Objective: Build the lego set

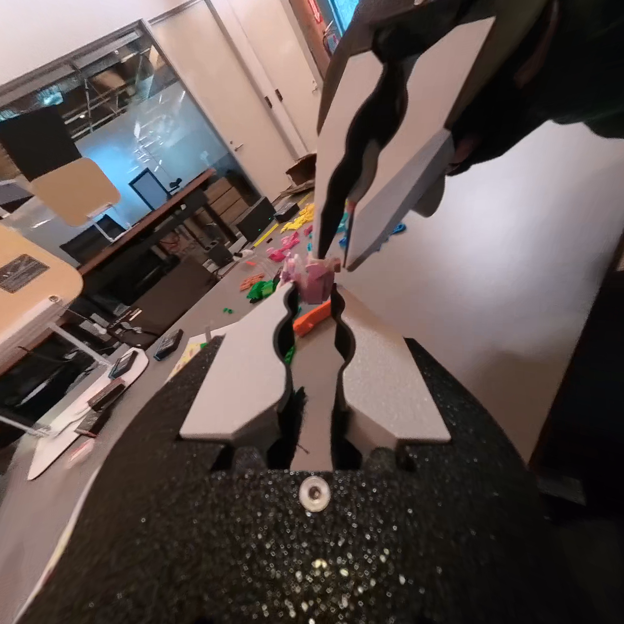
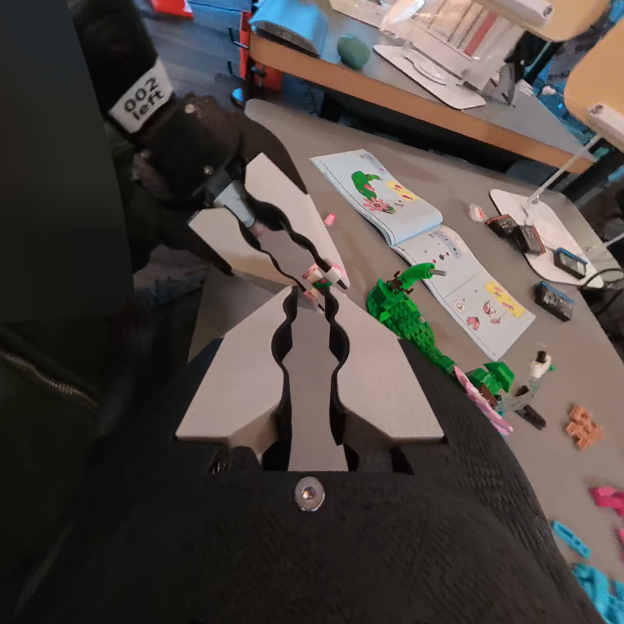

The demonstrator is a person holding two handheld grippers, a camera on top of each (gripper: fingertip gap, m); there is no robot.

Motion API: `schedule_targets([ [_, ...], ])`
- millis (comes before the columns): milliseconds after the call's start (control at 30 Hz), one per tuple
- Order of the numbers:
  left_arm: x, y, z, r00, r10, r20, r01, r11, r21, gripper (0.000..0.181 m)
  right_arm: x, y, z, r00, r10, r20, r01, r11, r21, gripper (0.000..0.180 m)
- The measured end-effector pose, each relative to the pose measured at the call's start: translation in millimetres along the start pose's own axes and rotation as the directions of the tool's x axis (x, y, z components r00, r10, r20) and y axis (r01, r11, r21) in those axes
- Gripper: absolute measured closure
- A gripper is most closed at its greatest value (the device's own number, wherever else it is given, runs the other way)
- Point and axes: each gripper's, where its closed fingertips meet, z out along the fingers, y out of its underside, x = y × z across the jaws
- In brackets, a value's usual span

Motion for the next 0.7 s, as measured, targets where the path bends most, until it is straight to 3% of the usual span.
schedule_targets([
  [200, 12, -2, -3, 0.994, 0.001, -0.106, 0.002, 1.000, 0.031, 0.164, -7, 1, -7, 0.985, -0.168, 0.040, 0.170, 0.984, -0.061, 0.167],
  [700, 26, -10, -6, 0.985, 0.078, -0.152, -0.065, 0.994, 0.087, 0.164, -21, 2, -12, 0.976, -0.181, 0.122, 0.197, 0.971, -0.138, 0.165],
])
